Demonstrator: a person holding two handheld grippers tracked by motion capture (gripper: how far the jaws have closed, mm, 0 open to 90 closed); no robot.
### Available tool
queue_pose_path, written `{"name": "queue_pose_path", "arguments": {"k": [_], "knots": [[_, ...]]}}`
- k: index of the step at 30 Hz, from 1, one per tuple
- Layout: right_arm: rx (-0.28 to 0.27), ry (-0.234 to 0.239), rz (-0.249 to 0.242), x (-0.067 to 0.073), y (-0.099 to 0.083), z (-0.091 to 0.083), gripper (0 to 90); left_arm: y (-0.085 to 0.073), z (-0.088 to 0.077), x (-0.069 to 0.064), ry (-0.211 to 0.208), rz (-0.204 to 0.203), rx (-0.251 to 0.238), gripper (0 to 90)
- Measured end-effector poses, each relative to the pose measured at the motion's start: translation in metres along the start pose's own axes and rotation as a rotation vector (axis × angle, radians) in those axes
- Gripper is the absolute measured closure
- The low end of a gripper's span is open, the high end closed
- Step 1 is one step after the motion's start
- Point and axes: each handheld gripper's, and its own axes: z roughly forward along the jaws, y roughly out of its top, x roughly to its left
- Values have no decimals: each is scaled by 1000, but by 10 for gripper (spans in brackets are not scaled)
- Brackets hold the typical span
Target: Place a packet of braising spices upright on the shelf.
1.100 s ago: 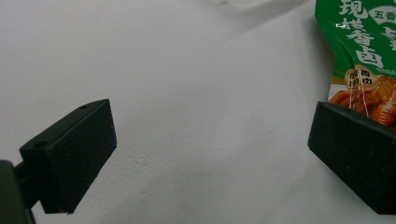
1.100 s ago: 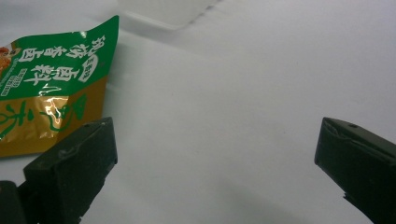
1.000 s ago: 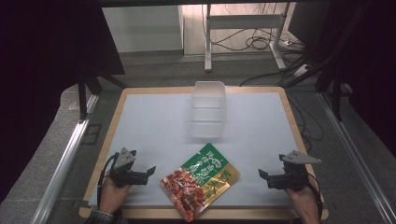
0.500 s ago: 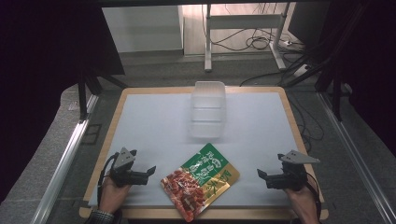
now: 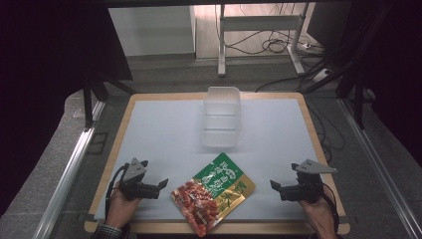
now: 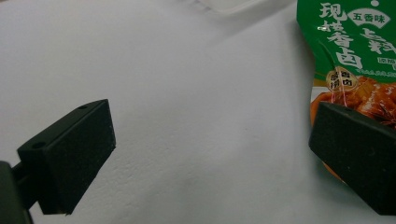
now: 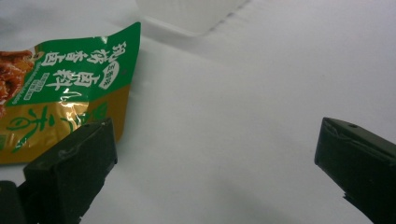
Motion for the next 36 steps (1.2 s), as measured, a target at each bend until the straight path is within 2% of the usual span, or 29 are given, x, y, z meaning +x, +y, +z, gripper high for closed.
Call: {"name": "queue_pose_path", "arguments": {"k": [7, 10, 23, 27, 33, 36], "knots": [[-20, 21, 18, 1, 3, 1, 0, 0, 0, 0, 2, 6, 5, 3], [-36, 46, 28, 1, 4, 4, 0, 0, 0, 0, 3, 6, 6, 4], [-38, 71, 5, 7, 9, 15, 0, 0, 0, -1, 5, 9, 8, 2], [-38, 89, 10, 10, 10, 17, 0, 0, 0, -1, 5, 10, 8, 2], [-71, 145, 14, 15, 15, 22, 0, 0, 1, -2, 6, 13, 8, 2], [-62, 148, -3, 18, 17, 26, 0, 0, 1, -2, 5, 13, 7, 2]]}}
